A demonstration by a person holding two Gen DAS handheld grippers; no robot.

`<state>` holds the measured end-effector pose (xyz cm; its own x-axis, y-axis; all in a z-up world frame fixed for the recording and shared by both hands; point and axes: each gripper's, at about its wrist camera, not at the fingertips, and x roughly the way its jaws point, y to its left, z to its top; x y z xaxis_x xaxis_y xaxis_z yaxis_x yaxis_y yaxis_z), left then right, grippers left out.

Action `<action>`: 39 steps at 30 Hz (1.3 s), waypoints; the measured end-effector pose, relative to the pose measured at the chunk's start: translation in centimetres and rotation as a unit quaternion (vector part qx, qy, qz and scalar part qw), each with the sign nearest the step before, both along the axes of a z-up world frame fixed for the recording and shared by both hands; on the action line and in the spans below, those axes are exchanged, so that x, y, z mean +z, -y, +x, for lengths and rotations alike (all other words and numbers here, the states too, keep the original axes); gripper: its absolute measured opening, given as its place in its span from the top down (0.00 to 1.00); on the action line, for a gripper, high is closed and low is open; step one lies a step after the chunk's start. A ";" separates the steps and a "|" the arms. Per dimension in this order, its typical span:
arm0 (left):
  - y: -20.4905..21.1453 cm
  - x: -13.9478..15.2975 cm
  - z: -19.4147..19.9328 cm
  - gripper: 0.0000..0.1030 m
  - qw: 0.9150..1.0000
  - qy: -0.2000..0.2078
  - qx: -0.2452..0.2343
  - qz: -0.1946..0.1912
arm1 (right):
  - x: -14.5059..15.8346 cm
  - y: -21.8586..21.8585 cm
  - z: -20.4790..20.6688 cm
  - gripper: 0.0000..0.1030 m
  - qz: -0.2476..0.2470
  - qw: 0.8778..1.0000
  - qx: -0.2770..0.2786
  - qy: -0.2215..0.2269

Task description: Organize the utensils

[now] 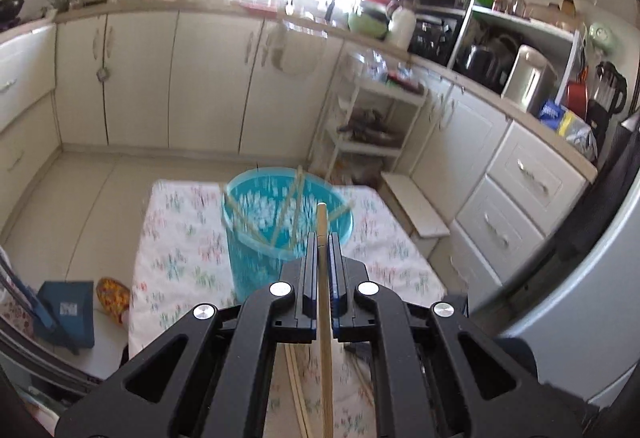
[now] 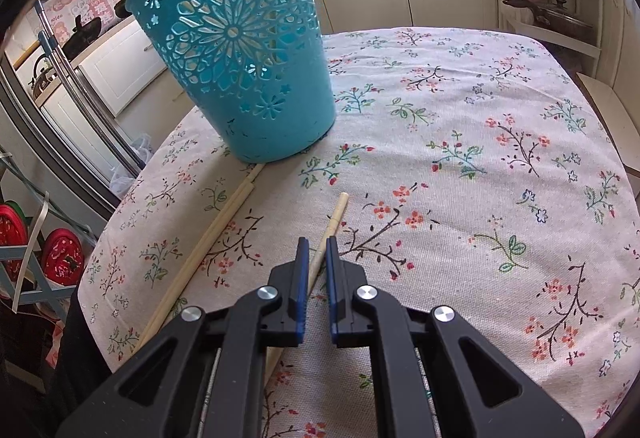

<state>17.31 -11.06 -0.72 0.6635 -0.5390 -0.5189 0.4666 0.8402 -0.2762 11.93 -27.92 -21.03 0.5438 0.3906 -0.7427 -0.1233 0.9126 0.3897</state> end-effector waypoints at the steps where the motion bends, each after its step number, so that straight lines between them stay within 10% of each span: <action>1: 0.1 0.9 0.5 0.95 1.000 0.016 0.007 -0.008 | 0.0 0.0 0.0 0.93 0.001 1.000 0.000 0.000; 14: 1.8 4.7 9.1 0.95 0.982 0.136 0.121 -0.055 | -0.1 0.5 0.0 0.90 0.021 1.000 0.002 -0.002; 34: 2.4 -2.3 9.6 0.95 0.985 0.106 0.139 0.006 | -0.1 0.9 0.0 0.90 0.032 0.999 0.001 -0.004; 39: -2.1 -3.4 5.7 0.60 0.976 0.111 0.189 -0.003 | 0.1 0.4 -0.1 0.90 0.016 1.000 0.002 -0.001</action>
<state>23.01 -8.91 -4.07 0.9110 -0.2364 -0.3378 0.1726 0.9627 -0.2083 11.82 -28.29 -20.89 0.5405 0.4158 -0.7314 -0.1253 0.8994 0.4187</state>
